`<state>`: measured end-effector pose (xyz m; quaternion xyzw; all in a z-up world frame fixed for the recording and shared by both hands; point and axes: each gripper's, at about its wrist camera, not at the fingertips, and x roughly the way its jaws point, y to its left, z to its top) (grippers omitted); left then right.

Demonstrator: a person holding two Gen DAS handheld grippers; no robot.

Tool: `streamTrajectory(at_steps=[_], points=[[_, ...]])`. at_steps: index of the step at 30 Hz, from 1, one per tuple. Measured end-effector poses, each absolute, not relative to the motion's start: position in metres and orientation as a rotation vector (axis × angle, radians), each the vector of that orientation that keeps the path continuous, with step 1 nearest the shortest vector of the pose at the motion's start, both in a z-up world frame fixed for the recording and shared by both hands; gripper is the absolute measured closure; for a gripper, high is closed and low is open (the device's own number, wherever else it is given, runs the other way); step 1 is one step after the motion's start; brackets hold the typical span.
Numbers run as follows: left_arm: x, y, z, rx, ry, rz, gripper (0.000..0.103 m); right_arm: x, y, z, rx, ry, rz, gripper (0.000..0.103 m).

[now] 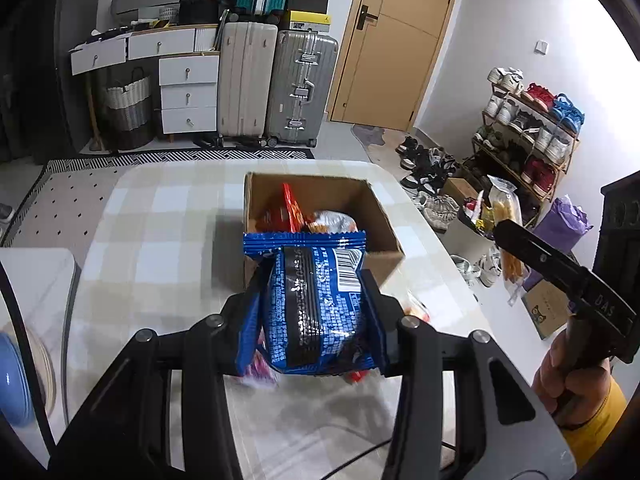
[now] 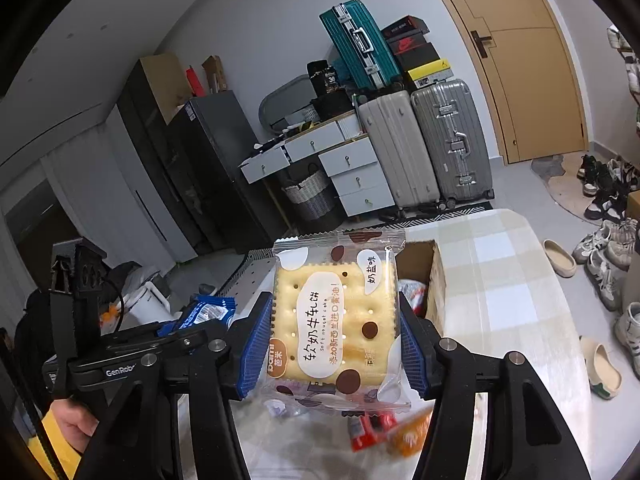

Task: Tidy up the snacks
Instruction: 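Lift the blue packet with the left gripper while the right gripper carries the cracker packet toward the box, then lower both packets into the box and open both grippers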

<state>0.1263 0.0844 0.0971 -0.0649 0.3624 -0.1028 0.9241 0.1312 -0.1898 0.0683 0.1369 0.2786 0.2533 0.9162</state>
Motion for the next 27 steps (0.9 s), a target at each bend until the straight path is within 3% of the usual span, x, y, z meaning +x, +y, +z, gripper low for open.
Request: streamTrajectory(at_steps=[9, 27], points=[[0.225, 0.076, 0.091, -0.115, 0.776, -0.195, 0.062, 0.202, -0.169, 0.064, 0.246, 0.635, 0.529, 0.045], [0.379, 0.04, -0.004, -0.073, 0.911, -0.202, 0.062, 0.308, -0.14, -0.004, 0.223, 0.798, 0.53, 0.045]])
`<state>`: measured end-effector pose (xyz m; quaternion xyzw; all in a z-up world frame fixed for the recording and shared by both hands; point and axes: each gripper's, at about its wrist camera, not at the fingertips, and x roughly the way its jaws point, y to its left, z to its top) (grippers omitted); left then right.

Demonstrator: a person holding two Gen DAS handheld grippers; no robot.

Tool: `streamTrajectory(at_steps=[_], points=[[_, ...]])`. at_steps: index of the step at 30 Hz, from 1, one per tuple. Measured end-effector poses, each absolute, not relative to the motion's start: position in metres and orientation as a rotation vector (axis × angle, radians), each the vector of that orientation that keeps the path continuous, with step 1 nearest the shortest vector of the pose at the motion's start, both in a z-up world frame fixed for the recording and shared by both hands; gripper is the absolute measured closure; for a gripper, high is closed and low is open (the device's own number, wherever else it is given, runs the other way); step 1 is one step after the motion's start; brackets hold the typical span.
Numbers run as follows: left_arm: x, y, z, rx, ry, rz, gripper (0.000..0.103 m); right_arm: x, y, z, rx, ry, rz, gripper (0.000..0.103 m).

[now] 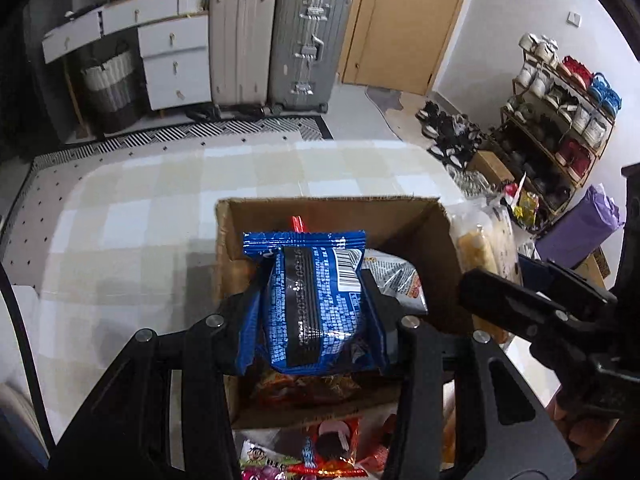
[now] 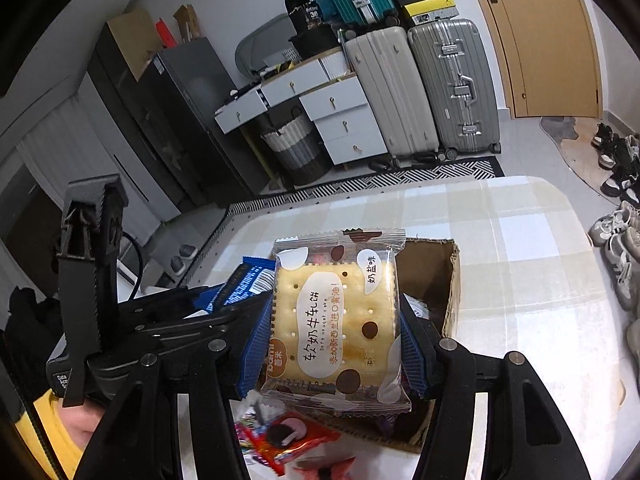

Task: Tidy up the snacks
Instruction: 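Lower both packets into the box and open both grippers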

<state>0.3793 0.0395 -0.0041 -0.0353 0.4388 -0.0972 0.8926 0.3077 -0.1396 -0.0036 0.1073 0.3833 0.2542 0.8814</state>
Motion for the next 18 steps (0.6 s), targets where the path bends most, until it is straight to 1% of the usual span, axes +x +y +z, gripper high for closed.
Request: streamTrajectory(at_steps=[4, 12, 18], points=[[0.395, 0.03, -0.023, -0.033, 0.925, -0.214, 0.062, 0.317, -0.137, -0.013, 0.214, 0.811, 0.535, 0.045], [0.415, 0.026, -0.051, -0.049, 0.964, -0.22, 0.062, 0.327, -0.131, -0.029, 0.204, 0.834, 0.534, 0.045], [0.417, 0.023, -0.058, -0.045, 0.957, -0.214, 0.062, 0.331, -0.13, -0.032, 0.199, 0.844, 0.527, 0.045]])
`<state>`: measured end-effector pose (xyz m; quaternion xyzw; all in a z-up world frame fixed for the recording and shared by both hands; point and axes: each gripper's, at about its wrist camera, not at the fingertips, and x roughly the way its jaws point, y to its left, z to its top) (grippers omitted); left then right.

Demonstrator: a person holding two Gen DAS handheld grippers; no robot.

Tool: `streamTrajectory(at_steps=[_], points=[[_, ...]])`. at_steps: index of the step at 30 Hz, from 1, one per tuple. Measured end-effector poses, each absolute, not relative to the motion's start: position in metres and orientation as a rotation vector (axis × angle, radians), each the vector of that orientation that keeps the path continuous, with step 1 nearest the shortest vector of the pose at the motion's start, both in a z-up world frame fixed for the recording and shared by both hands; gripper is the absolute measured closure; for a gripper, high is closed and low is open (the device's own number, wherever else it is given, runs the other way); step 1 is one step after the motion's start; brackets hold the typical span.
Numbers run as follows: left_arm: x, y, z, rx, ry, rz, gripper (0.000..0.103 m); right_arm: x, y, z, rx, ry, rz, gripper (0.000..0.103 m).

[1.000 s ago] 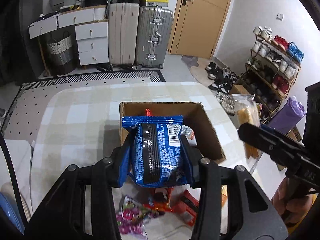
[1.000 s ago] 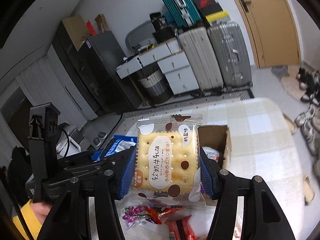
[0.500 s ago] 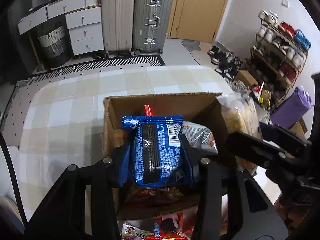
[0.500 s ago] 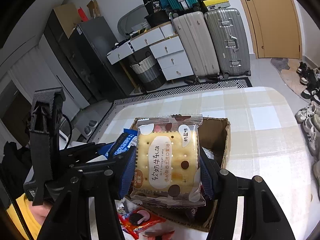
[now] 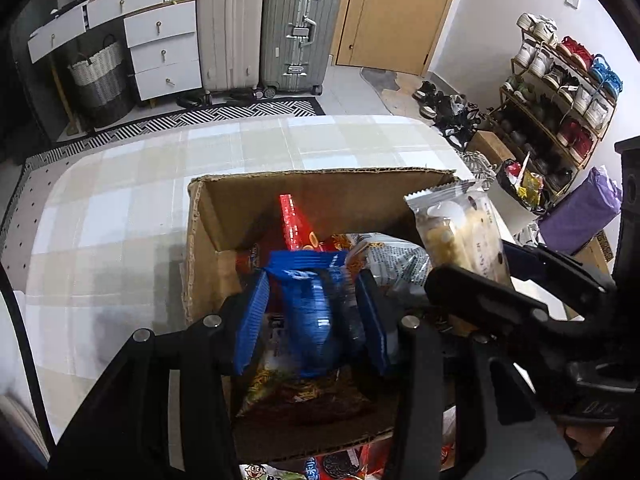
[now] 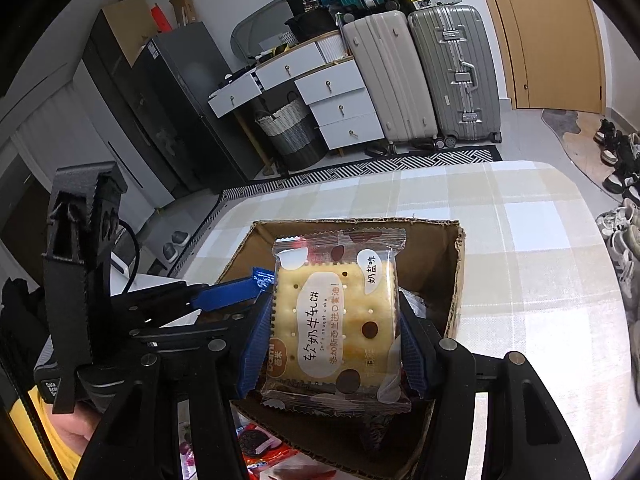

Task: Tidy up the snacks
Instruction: 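Lower both packets into the box and open both grippers, then withdraw both grippers from the box back over the table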

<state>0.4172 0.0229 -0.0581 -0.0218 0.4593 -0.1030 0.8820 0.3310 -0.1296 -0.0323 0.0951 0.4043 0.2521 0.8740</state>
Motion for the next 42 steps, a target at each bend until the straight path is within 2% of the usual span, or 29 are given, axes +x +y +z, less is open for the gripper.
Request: streamTrajectory(at_steps=[12, 23, 27, 29, 33, 35, 40, 42], points=[[0.4, 0.034, -0.057, -0.055, 0.967, -0.198, 0.06, 0.333, -0.121, -0.038, 0.159, 0.867, 0.494, 0.044], [0.374, 0.042, -0.044, -0.068, 0.955, -0.176, 0.043, 0.324, -0.126, -0.031, 0.149, 0.879, 0.474, 0.042], [0.36, 0.041, -0.034, -0.06, 0.946, -0.173, 0.043, 0.315, -0.129, -0.023, 0.136, 0.865, 0.468, 0.042], [0.351, 0.039, -0.028, -0.056, 0.942, -0.169, 0.039, 0.309, -0.132, -0.017, 0.14, 0.86, 0.464, 0.042], [0.325, 0.035, -0.013, -0.051, 0.915, -0.16, 0.033, 0.293, -0.137, -0.005, 0.144, 0.845, 0.463, 0.04], [0.313, 0.034, -0.006, -0.052, 0.907, -0.16, 0.031, 0.282, -0.139, 0.003, 0.136, 0.833, 0.461, 0.037], [0.27, 0.037, 0.018, -0.072, 0.866, -0.146, 0.023, 0.254, -0.143, 0.023, 0.118, 0.812, 0.458, 0.037], [0.247, 0.038, 0.027, -0.093, 0.839, -0.144, 0.023, 0.238, -0.144, 0.032, 0.106, 0.79, 0.458, 0.036]])
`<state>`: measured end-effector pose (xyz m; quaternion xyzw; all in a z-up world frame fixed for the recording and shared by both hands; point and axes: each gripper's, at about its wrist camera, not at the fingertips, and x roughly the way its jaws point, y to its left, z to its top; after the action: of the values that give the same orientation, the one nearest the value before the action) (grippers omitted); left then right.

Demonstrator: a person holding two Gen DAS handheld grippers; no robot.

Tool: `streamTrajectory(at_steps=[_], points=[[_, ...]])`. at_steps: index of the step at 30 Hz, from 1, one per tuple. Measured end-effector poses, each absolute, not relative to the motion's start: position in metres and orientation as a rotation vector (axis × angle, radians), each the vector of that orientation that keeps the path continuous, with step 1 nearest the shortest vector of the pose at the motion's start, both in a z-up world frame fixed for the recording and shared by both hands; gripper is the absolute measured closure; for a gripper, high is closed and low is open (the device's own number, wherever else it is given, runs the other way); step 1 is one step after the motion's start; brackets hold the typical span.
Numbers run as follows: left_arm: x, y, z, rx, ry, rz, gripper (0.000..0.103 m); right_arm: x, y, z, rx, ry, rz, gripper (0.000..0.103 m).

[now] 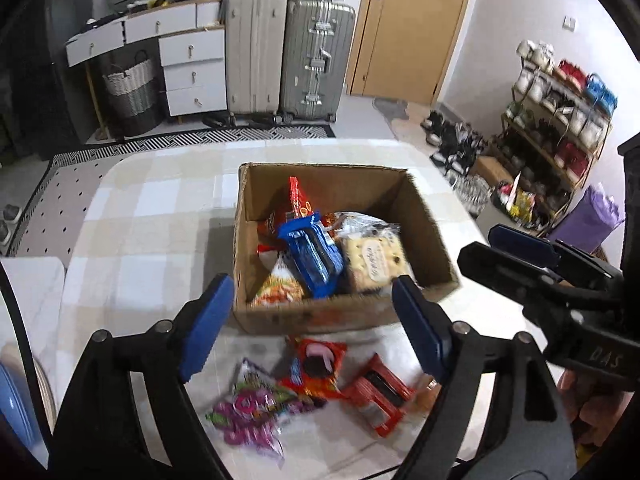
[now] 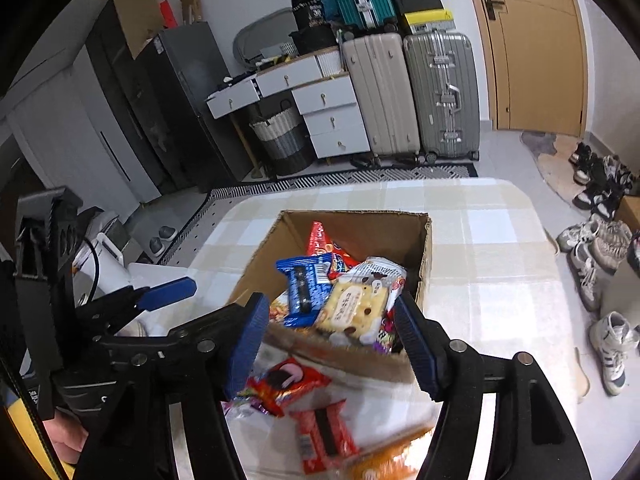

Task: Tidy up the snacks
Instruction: 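Withdraw both grippers from the box back over the table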

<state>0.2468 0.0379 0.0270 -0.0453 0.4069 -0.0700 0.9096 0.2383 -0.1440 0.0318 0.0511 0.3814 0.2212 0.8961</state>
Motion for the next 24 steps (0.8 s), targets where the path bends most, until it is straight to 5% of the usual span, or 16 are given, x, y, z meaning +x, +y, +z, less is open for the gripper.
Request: streamTrajectory(at_steps=[9, 24], points=[[0.157, 0.037, 0.067, -0.093, 0.765, -0.142, 0.023, 0.163, -0.145, 0.058, 0.054, 0.703, 0.469, 0.036], [-0.022, 0.033, 0.113, -0.095, 0.609, -0.094, 0.016, 0.039, -0.167, 0.061, 0.06, 0.522, 0.485, 0.015]])
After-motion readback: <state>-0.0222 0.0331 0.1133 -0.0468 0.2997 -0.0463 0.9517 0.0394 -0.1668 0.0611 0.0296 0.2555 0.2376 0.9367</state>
